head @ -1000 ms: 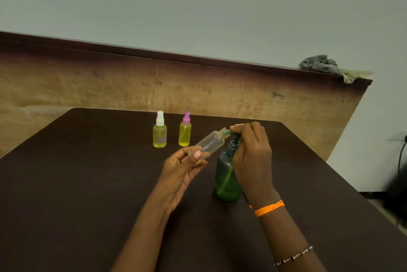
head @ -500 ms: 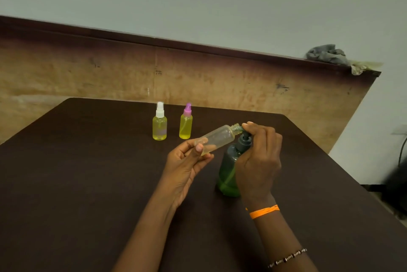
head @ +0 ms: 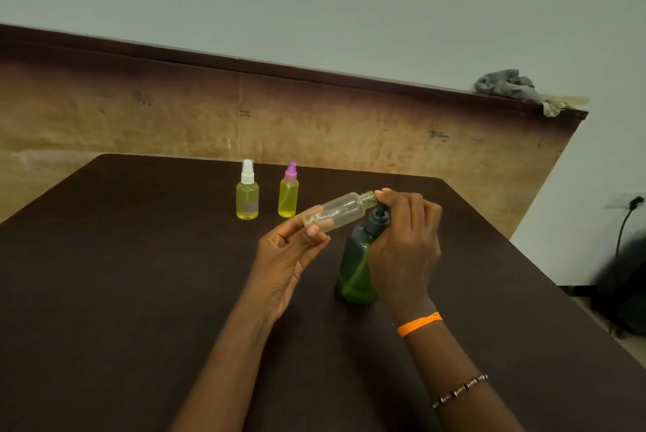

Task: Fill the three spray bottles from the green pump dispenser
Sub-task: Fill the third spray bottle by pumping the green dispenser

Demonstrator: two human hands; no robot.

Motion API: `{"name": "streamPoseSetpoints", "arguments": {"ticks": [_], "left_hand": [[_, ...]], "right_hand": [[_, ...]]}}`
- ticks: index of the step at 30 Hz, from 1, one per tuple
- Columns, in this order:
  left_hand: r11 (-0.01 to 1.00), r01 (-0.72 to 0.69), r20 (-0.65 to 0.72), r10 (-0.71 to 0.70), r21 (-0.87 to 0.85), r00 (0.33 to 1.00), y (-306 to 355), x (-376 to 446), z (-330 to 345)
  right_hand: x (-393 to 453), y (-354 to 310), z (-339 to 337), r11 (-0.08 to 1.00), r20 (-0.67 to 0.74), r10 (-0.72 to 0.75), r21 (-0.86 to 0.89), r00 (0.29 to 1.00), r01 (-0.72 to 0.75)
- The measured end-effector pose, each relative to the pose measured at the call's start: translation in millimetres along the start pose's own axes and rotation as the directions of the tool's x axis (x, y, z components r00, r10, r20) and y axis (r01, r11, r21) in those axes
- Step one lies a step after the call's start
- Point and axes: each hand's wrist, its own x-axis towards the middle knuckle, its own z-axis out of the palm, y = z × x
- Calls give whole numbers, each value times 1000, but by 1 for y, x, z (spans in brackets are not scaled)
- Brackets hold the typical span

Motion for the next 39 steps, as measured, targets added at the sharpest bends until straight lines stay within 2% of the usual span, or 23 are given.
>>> {"name": "streamPoseSetpoints", "arguments": {"ticks": [4, 11, 18, 22, 25, 32, 36, 39], "left_hand": [[1000, 13, -2, -13, -19, 1000, 0, 0, 2], [1000, 3, 10, -3, 1, 1000, -3, 1, -1], [1000, 14, 5, -14, -4, 1000, 0, 0, 4], [1000, 9, 7, -9, 12, 1000, -2, 1, 1], [1000, 8, -2, -8, 2, 1000, -2, 3, 0], [999, 22, -6, -22, -23, 1000, -1, 2, 4], [1000, 6, -8, -6, -18, 1000, -3, 3, 1], [1000, -2, -27, 2, -18, 1000, -2, 3, -1]], "right_hand": [[15, 0, -6, 997, 46, -71, -28, 996, 72], [-5, 0, 7, 1000, -26, -6, -23, 1000, 5], [23, 5, -8, 981, 39, -166, -93, 985, 169], [1, 3, 1, 993, -68, -101, 48, 993, 104], [-4, 4, 7, 990, -72, -73, 115, 995, 81], [23, 9, -6, 985, 9, -172, 7, 985, 172], [-2, 4, 6, 998, -47, -67, -3, 997, 67], [-13, 4, 12, 998, -24, -55, -10, 998, 55]]}}
